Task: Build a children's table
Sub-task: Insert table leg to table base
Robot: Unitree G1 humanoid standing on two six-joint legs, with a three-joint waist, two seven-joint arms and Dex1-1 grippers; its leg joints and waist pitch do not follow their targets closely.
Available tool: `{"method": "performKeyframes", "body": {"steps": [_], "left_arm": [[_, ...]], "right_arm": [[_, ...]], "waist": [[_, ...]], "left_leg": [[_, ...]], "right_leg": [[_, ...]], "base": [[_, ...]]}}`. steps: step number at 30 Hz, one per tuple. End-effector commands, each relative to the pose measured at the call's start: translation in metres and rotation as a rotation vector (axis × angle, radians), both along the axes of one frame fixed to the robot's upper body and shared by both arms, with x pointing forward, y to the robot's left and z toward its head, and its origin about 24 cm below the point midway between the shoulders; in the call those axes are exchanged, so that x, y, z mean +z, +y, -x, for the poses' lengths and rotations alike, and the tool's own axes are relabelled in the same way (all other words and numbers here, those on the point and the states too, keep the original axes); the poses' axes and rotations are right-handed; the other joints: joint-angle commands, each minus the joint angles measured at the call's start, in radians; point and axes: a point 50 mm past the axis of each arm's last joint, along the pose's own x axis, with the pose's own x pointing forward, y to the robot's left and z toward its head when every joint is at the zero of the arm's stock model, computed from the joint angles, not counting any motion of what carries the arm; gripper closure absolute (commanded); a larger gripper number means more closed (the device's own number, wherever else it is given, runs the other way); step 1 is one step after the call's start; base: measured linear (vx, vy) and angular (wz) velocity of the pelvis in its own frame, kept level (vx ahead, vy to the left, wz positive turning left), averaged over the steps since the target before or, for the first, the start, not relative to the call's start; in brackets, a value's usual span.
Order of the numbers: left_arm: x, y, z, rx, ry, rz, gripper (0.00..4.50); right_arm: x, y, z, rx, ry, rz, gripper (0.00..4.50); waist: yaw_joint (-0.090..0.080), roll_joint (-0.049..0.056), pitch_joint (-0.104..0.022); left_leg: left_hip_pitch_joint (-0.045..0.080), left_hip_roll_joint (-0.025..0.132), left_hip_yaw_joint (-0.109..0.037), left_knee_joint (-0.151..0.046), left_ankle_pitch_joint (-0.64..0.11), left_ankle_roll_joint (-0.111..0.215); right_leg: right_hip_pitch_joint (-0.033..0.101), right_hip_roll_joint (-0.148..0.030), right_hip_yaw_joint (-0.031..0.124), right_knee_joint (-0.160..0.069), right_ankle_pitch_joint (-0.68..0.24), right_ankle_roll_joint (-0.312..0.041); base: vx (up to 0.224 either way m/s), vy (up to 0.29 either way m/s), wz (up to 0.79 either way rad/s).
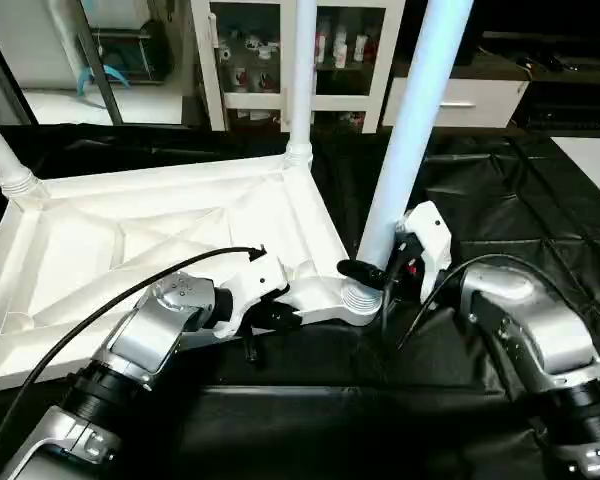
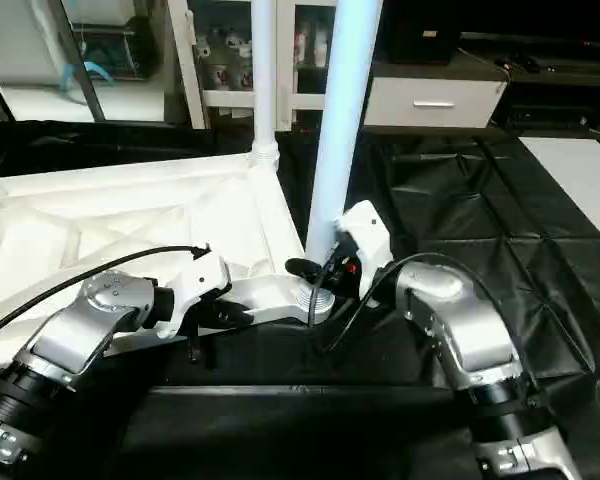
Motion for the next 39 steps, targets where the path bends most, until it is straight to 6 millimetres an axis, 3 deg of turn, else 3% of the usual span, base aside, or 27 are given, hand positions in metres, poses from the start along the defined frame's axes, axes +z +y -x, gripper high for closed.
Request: {"method": "performKeyframes", "body": {"steps": [1, 2, 5, 10, 11, 13, 14, 19, 23, 25, 28, 30, 33, 34, 36, 37, 38, 39], "left_arm": [[-0.002, 0.008, -0.004, 0.059, -0.004, -0.012, 4.5], [-0.002, 0.008, -0.004, 0.062, -0.005, -0.009, 4.5], [-0.001, 0.009, -0.005, 0.081, -0.02, -0.001, 4.5], [-0.001, 0.01, -0.005, 0.102, -0.026, 0.007, 4.5], [-0.001, 0.011, -0.005, 0.105, -0.026, 0.008, 4.5], [-0.002, 0.011, -0.005, 0.106, -0.025, 0.007, 4.5], [-0.002, 0.012, -0.005, 0.104, -0.022, 0.008, 4.5], [-0.002, 0.012, -0.005, 0.089, -0.019, -0.004, 4.5], [-0.005, 0.011, -0.001, 0.059, 0.01, -0.021, 4.5], [-0.007, 0.007, 0.001, 0.07, 0.039, -0.028, 4.5], [-0.009, -0.005, 0.002, 0.123, 0.074, -0.026, 4.5], [-0.01, -0.013, 0.002, 0.173, 0.097, -0.017, 4.5], [-0.01, -0.023, -0.003, 0.229, 0.088, -0.024, 4.5], [-0.01, -0.027, -0.006, 0.258, 0.077, -0.026, 4.5], [-0.006, -0.039, -0.016, 0.344, 0.041, -0.016, 4.5], [-0.005, -0.042, -0.019, 0.367, 0.031, -0.014, 4.5], [-0.004, -0.045, -0.023, 0.392, 0.016, -0.011, 4.5], [-0.002, -0.049, -0.026, 0.424, -0.005, -0.015, 4.5]], "right_arm": [[-0.037, -0.011, 0.012, -0.022, 0.202, 0.082, 2.65], [-0.04, -0.012, 0.011, -0.044, 0.198, 0.081, 2.65], [-0.045, -0.011, 0.015, -0.085, 0.163, 0.051, 2.65], [-0.048, -0.011, 0.019, -0.126, 0.129, 0.022, 2.65], [-0.049, -0.012, 0.019, -0.133, 0.124, 0.024, 2.65], [-0.052, -0.012, 0.02, -0.152, 0.121, 0.027, 2.65], [-0.053, -0.012, 0.019, -0.161, 0.121, 0.025, 2.65], [-0.054, -0.012, 0.016, -0.183, 0.112, 0.042, 2.65], [-0.055, -0.016, 0.003, -0.294, 0.088, 0.073, 2.65], [-0.054, -0.017, -0.011, -0.408, 0.065, 0.081, 2.65], [-0.051, -0.016, -0.029, -0.552, 0.054, 0.071, 2.65], [-0.048, -0.011, -0.039, -0.617, 0.047, 0.058, 2.65], [-0.047, -0.006, -0.048, -0.679, 0.036, 0.062, 2.65], [-0.047, -0.004, -0.051, -0.71, 0.032, 0.065, 2.65], [-0.047, 0.001, -0.058, -0.797, 0.018, 0.053, 2.65], [-0.046, 0.002, -0.06, -0.823, 0.009, 0.054, 2.65], [-0.045, 0.005, -0.061, -0.837, 0.005, 0.039, 2.65], [-0.044, 0.008, -0.063, -0.851, -0.006, 0.024, 2.65]], "waist": [[0.001, -0.015, -0.051], [0.0, -0.022, -0.051], [0.0, -0.015, -0.048], [-0.004, -0.016, -0.047], [-0.007, -0.011, -0.046], [-0.008, -0.012, -0.046], [-0.007, -0.006, -0.045], [-0.012, -0.01, -0.042], [-0.014, -0.011, -0.04], [-0.026, -0.009, -0.04], [-0.043, -0.01, -0.039], [-0.046, -0.01, -0.043], [-0.032, -0.011, -0.051], [-0.029, -0.017, -0.051], [-0.028, -0.015, -0.057], [-0.027, -0.022, -0.06], [-0.023, -0.02, -0.062], [-0.022, -0.03, -0.061]], "left_leg": [[0.001, 0.081, -0.028, -0.084, -0.013, 0.061], [0.0, 0.081, -0.027, -0.084, -0.017, 0.061], [0.001, 0.082, -0.03, -0.088, -0.038, 0.049], [0.003, 0.083, -0.031, -0.093, -0.079, 0.025], [0.005, 0.084, -0.033, -0.097, -0.103, 0.016], [0.005, 0.084, -0.033, -0.098, -0.12, 0.009], [0.007, 0.084, -0.034, -0.099, -0.127, 0.006], [0.006, 0.084, -0.037, -0.105, -0.177, -0.009], [0.007, 0.085, -0.039, -0.109, -0.2, -0.019], [0.004, 0.082, -0.044, -0.113, -0.239, -0.041], [0.007, 0.083, -0.046, -0.115, -0.268, -0.06], [0.013, 0.083, -0.042, -0.112, -0.246, -0.065], [0.016, 0.081, -0.029, -0.105, -0.136, -0.04], [0.015, 0.079, -0.024, -0.102, -0.1, -0.021], [0.009, 0.08, -0.024, -0.101, -0.031, -0.007], [0.012, 0.079, -0.023, -0.098, -0.001, 0.004], [0.01, 0.078, -0.023, -0.096, 0.025, 0.013], [0.004, 0.078, -0.022, -0.095, 0.052, 0.035]], "right_leg": [[0.045, -0.091, 0.046, -0.071, -0.043, -0.279], [0.046, -0.091, 0.046, -0.073, -0.053, -0.276], [0.042, -0.091, 0.045, -0.076, -0.1, -0.263], [0.039, -0.091, 0.047, -0.082, -0.134, -0.244], [0.037, -0.089, 0.046, -0.085, -0.145, -0.242], [0.037, -0.09, 0.047, -0.087, -0.154, -0.24], [0.035, -0.09, 0.048, -0.087, -0.16, -0.24], [0.036, -0.092, 0.049, -0.095, -0.221, -0.226], [0.031, -0.093, 0.051, -0.099, -0.266, -0.213], [0.03, -0.094, 0.049, -0.102, -0.331, -0.202], [0.023, -0.093, 0.049, -0.106, -0.354, -0.199], [0.02, -0.091, 0.05, -0.103, -0.298, -0.215], [0.025, -0.087, 0.048, -0.095, -0.128, -0.249], [0.026, -0.084, 0.049, -0.089, -0.067, -0.263], [0.036, -0.088, 0.046, -0.08, 0.014, -0.276], [0.039, -0.084, 0.043, -0.078, 0.054, -0.282], [0.043, -0.086, 0.043, -0.073, 0.085, -0.285], [0.047, -0.087, 0.042, -0.072, 0.124, -0.287]], "base": [[0.0, 0.0, 0.0], [0.0, 0.0, 0.0], [0.0, 0.0, 0.0], [0.0, 0.0, 0.0], [0.0, 0.0, 0.0], [0.0, 0.0, 0.0], [0.0, 0.0, 0.0], [0.0, 0.0, 0.0], [0.0, 0.0, 0.0], [0.0, 0.0, 0.0], [0.0, 0.0, 0.0], [0.0, 0.0, 0.0], [0.0, 0.0, 0.0], [0.0, 0.0, 0.0], [0.0, 0.0, 0.0], [0.0, 0.0, 0.0], [0.0, 0.0, 0.0], [0.0, 0.0, 0.0]]}}
